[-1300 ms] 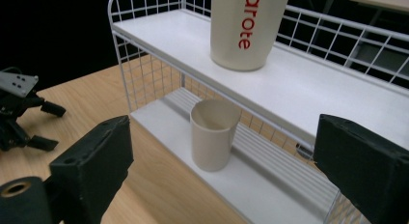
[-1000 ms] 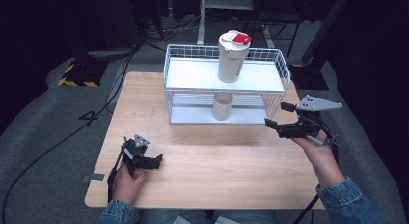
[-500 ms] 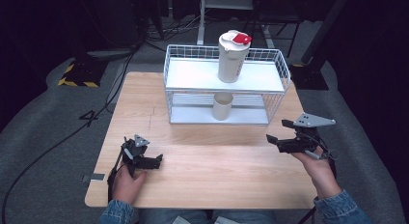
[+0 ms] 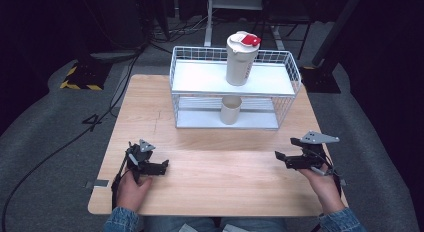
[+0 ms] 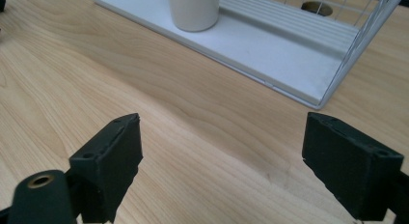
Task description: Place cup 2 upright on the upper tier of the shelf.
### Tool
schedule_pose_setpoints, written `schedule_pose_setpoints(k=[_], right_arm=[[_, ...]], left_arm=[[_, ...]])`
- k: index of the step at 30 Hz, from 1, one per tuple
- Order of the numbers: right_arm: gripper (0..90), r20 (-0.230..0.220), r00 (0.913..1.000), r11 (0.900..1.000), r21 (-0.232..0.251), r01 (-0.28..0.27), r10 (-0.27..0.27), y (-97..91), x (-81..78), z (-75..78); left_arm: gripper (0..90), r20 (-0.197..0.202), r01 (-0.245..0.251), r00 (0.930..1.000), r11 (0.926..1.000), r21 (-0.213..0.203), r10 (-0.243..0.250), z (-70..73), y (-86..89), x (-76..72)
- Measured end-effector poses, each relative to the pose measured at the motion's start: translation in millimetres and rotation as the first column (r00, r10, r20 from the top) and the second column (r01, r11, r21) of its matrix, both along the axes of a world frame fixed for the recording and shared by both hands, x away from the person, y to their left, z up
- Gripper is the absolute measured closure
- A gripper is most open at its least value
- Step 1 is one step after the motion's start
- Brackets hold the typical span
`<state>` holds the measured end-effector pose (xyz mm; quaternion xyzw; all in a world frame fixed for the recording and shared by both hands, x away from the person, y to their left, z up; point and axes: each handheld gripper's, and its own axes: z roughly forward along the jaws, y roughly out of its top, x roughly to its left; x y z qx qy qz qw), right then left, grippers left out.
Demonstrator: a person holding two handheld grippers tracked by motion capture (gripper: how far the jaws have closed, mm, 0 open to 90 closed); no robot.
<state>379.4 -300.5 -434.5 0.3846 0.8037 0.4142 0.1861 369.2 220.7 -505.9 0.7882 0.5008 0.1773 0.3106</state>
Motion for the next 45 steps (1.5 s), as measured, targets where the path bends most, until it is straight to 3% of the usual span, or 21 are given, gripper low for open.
schedule_pose_setpoints(k=[7, 23, 39, 43, 45], right_arm=[[14.7, -0.021, 0.9997, 0.9999, -0.012, 0.011, -0.012, 0.2, -0.9, -20.5], [14.3, -0.005, 0.9995, 0.9986, -0.042, 0.032, -0.032, 4.7, -7.7, -51.8], [14.3, -0.069, 0.9943, 0.9926, -0.096, 0.074, -0.081, 9.9, 0.1, -64.7], [13.7, -0.1, 0.9903, 0.9928, -0.082, 0.088, -0.096, 10.8, 2.3, -68.0], [13.2, -0.081, 0.9917, 0.9908, -0.1, 0.092, -0.1, 12.8, 1.8, -69.5]], left_arm=[[0.6, 0.0, 0.0, 1.0, 1.0, 0.0, 0.0, 0.0, 0.0, 0.0], [0.6, 0.0, 0.0, 1.0, 1.0, 0.0, 0.0, 0.0, 0.0, 0.0], [0.6, 0.0, 0.0, 1.0, 1.0, 0.0, 0.0, 0.0, 0.0, 0.0], [0.6, -0.001, 0.001, 1.0, 1.0, 0.002, -0.001, 0.1, 0.1, 0.0], [0.6, 0.0, 0.0, 1.0, 1.0, 0.0, 0.0, 0.0, 0.0, 0.0]])
